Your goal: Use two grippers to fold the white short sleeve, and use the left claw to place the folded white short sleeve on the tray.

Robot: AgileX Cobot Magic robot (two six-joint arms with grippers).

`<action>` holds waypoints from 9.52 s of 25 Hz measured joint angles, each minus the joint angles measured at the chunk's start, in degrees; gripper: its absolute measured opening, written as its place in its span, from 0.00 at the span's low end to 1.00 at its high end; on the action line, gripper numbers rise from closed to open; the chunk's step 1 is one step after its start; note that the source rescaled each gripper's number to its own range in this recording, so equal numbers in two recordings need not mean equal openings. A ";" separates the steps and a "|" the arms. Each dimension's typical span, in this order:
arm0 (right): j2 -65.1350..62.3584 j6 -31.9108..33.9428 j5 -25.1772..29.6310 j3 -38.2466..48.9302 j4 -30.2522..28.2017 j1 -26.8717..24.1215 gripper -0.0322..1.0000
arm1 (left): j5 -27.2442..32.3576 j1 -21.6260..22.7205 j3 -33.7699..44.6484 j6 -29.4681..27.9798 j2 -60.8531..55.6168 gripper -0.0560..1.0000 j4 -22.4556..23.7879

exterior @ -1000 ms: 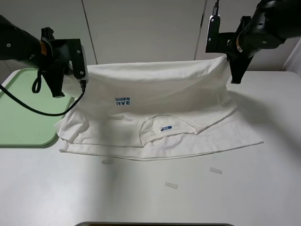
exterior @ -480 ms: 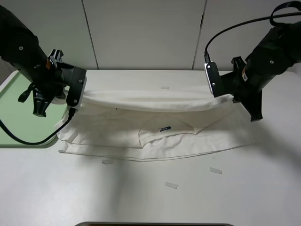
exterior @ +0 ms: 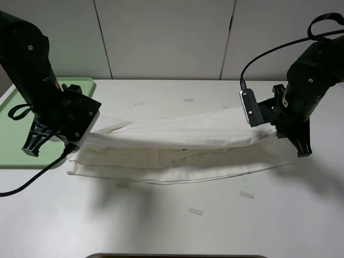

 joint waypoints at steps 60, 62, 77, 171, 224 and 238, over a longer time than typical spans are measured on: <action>-40.52 17.55 -2.58 0.11 24.63 0.00 1.00 | -3.15 -0.05 -0.06 -34.64 -51.43 1.00 -27.60; -40.81 18.36 -2.51 0.11 25.80 0.00 1.00 | -3.89 -0.05 -0.06 -36.30 -56.51 1.00 -27.60; -40.81 19.42 -1.86 0.23 34.09 0.00 1.00 | -6.71 -0.05 -0.11 -49.43 -84.31 1.00 -18.19; -11.47 34.93 8.23 -7.36 55.92 -7.26 1.00 | 18.96 32.86 27.44 -68.29 -96.68 1.00 -18.42; 17.13 22.37 1.78 -15.82 54.73 -20.84 0.03 | 18.96 32.86 27.44 -68.23 -96.68 1.00 -18.42; -0.11 38.52 6.11 -15.82 36.78 -7.37 0.03 | 18.96 32.86 27.44 -68.23 -96.68 1.00 -18.42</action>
